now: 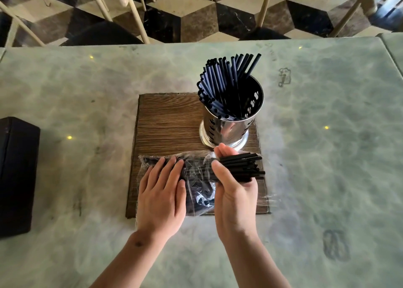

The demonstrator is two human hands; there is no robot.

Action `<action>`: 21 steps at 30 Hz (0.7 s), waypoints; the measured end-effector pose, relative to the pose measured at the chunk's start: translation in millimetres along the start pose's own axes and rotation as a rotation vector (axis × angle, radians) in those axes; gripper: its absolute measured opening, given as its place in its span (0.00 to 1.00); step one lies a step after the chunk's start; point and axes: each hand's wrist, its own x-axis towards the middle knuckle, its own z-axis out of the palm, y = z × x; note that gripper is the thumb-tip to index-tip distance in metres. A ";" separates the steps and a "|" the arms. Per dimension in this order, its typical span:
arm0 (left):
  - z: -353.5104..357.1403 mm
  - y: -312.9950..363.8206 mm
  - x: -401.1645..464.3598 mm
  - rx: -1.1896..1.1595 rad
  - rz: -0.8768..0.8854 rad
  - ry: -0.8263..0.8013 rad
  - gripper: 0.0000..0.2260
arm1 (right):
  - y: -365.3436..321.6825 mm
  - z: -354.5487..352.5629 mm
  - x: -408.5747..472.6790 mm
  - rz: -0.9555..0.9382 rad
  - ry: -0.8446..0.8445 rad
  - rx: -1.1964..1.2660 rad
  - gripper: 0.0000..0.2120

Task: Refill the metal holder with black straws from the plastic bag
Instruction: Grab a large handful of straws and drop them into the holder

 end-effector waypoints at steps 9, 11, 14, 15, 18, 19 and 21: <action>4.1 -4.2 -2.2 0.027 0.029 -0.002 0.23 | -23.3 0.2 12.8 -0.359 0.118 -0.389 0.17; 5.8 -5.7 -3.0 0.025 0.033 0.001 0.22 | -41.0 -1.6 17.8 -0.434 0.144 -0.365 0.18; 7.8 -7.4 -4.2 0.024 0.044 0.013 0.21 | -69.7 2.4 24.8 -0.545 0.119 -0.303 0.18; 8.2 -8.0 -4.4 0.023 0.046 0.017 0.20 | -77.8 3.9 26.7 -0.574 0.108 -0.272 0.19; 9.5 -8.3 -4.5 0.022 0.045 0.018 0.20 | -97.2 5.7 28.7 -0.626 0.080 -0.168 0.22; 9.7 -8.4 -4.7 0.023 0.043 0.019 0.20 | -101.6 6.2 28.7 -0.627 0.067 -0.137 0.22; 10.3 -8.7 -4.7 0.022 0.045 0.023 0.20 | -107.4 5.8 28.6 -0.610 0.043 -0.087 0.23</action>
